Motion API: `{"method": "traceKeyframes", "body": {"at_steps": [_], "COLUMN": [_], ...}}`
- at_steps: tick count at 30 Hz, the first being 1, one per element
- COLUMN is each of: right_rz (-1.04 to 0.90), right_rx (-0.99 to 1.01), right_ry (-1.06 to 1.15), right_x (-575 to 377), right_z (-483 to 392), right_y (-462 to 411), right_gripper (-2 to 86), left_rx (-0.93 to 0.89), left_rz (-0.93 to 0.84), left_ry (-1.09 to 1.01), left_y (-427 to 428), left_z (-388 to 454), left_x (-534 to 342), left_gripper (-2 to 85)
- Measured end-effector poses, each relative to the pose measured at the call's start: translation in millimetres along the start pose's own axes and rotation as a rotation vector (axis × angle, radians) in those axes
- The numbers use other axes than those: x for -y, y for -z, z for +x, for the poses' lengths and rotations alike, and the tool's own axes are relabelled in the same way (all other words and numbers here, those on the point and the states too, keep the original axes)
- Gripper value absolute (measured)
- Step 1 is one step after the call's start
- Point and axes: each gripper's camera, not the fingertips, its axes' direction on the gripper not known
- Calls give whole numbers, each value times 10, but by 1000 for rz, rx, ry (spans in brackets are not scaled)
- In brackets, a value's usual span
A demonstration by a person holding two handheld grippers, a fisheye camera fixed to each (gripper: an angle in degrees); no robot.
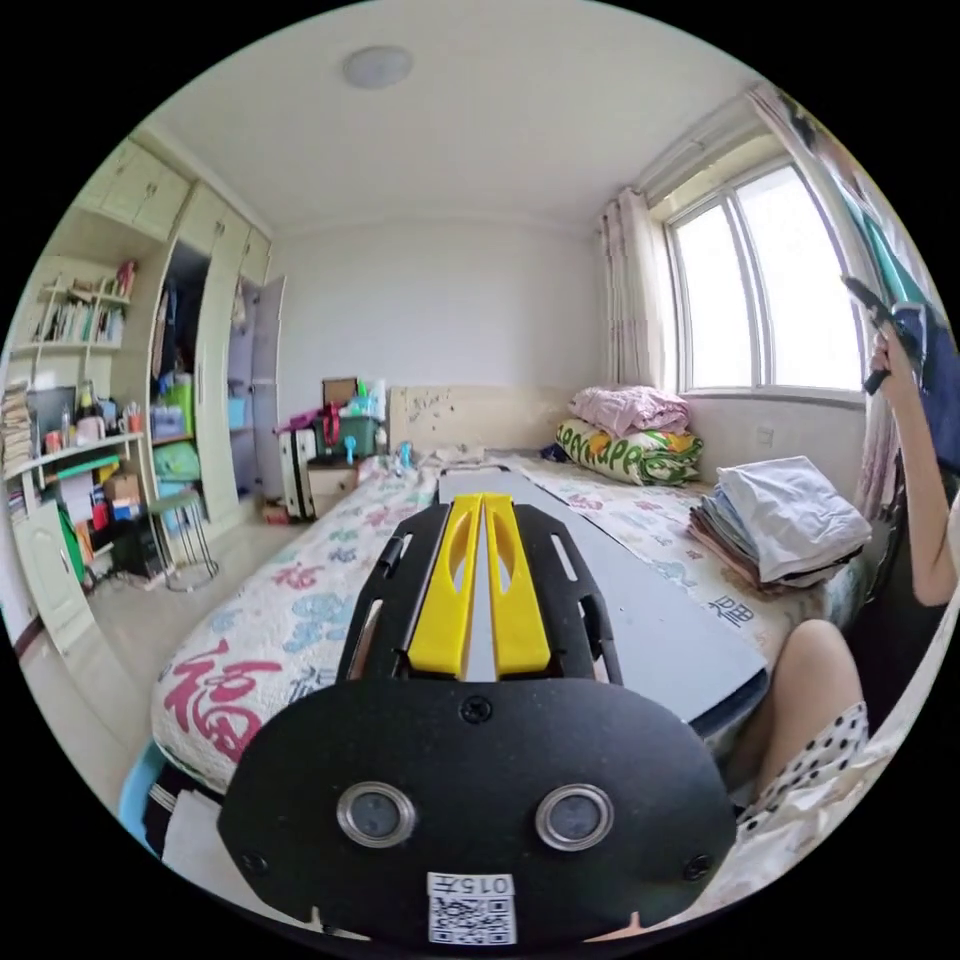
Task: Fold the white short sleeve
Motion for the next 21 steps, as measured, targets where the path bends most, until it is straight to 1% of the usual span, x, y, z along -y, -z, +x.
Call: {"method": "traceKeyframes", "body": {"at_steps": [2,3,5,6,8,9,11,12,14,16,18,20,21], "right_rz": [-255,-321,-584,-644,-818,-851,-976,-1004,-1086,-1117,-1183,-1322,-1320], "right_rx": [-48,-61,-67,-66,-123,-137,-183,-191,-240,-258,-291,-304,-291], "right_ry": [40,47,64,82,162,181,252,273,347,368,415,438,408], "right_x": [-161,-219,-471,-535,-755,-796,-901,-908,-827,-655,-539,-430,-338], "right_z": [70,84,128,117,14,-19,-167,-209,-390,-501,-563,-492,-451], "right_y": [-829,-1041,-1857,-2047,-2709,-2856,-3413,-3539,-3989,-4253,-4486,-4642,-4619], "right_gripper": [27,36,61,64,79,85,105,111,134,142,129,93,82], "left_rx": [-42,-69,-182,-212,-318,-339,-416,-435,-502,-564,-625,-704,-722], "left_rz": [67,57,-13,-23,-41,-43,-52,-58,-80,-100,-128,-184,-205], "left_ry": [-25,-31,-33,-30,-30,-29,-36,-41,-61,-78,-86,-79,-76], "left_y": [-498,-664,-1408,-1593,-2295,-2462,-3112,-3274,-3915,-4410,-4911,-5578,-5747], "left_z": [270,337,608,678,987,1069,1411,1499,1856,2136,2418,2792,2888], "left_x": [55,89,239,273,416,451,576,605,701,769,838,935,961], "left_gripper": [-3,-2,1,1,2,2,3,3,3,3,4,6,7]}}
